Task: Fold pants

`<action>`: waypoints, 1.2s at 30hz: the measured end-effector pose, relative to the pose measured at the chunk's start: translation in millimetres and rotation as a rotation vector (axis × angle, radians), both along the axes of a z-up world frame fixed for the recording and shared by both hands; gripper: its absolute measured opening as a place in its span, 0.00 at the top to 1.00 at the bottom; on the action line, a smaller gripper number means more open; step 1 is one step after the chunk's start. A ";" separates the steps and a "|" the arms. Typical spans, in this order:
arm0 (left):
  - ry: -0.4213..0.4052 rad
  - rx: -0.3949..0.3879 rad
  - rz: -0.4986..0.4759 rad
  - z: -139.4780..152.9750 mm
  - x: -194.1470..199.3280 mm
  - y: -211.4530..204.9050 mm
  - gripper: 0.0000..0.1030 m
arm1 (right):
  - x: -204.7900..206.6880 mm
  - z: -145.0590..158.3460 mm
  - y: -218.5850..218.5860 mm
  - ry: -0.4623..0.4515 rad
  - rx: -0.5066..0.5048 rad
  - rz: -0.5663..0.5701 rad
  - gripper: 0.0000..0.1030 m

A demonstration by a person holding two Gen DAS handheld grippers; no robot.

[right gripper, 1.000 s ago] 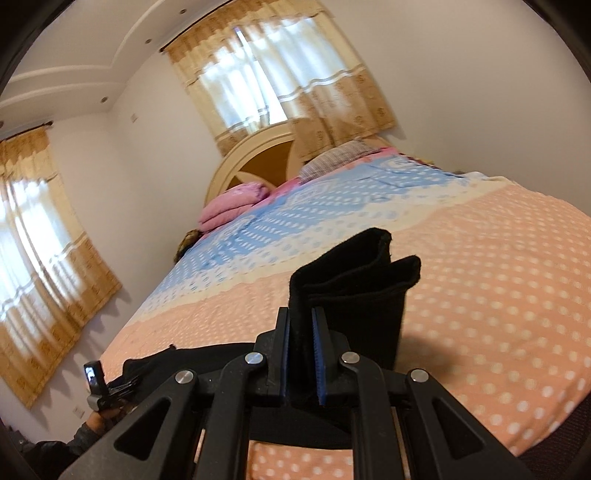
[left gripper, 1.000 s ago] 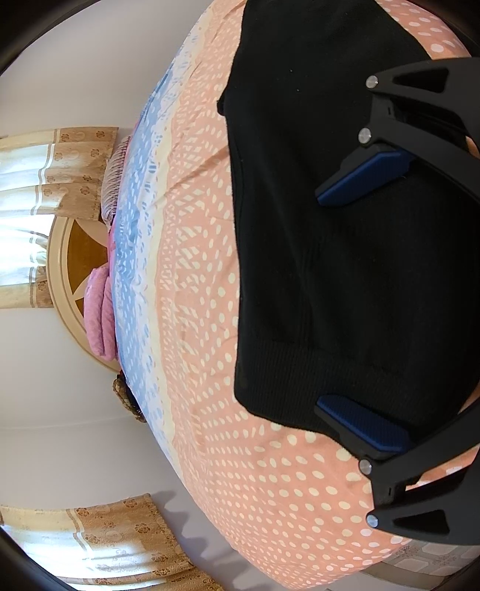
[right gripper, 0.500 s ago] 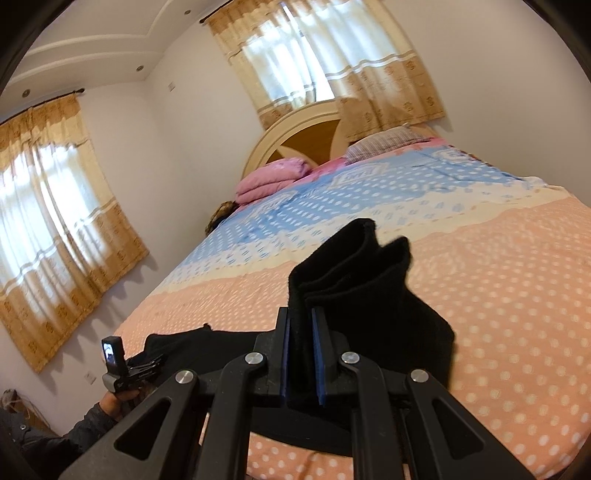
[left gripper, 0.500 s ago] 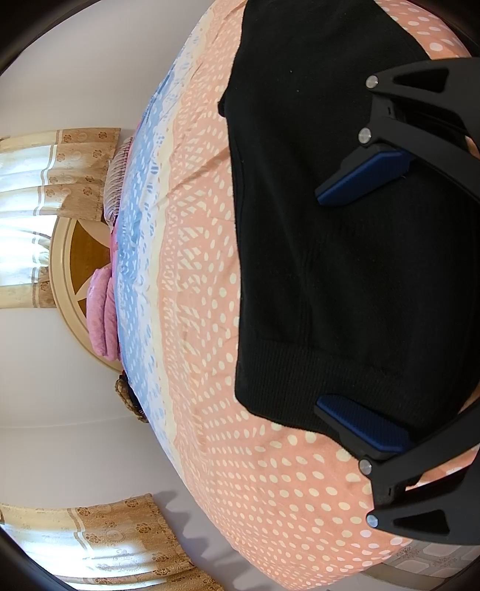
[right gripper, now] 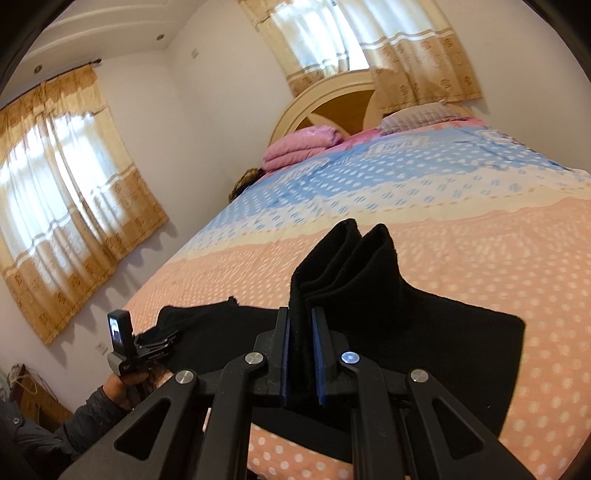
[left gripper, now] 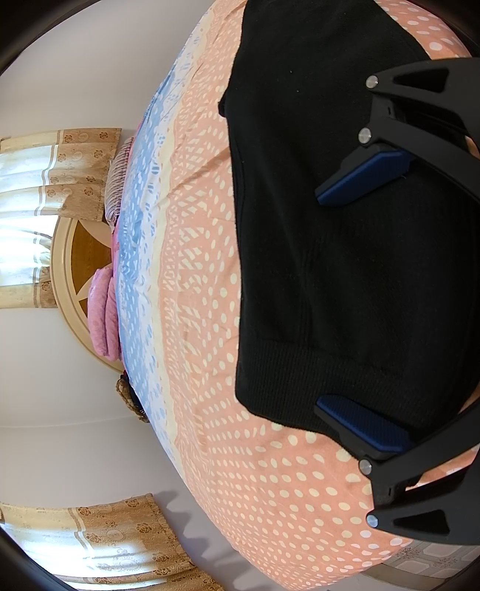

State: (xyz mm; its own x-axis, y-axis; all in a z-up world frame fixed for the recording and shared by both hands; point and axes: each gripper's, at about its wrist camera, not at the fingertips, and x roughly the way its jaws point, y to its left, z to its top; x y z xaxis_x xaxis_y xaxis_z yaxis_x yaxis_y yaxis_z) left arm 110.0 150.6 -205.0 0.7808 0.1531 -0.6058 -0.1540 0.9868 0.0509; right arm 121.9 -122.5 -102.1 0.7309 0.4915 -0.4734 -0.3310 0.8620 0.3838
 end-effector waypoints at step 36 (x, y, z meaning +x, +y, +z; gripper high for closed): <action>0.100 -0.154 -0.699 44.2 36.6 -246.0 0.07 | -26.3 -69.7 -48.8 0.120 -0.081 -0.047 0.51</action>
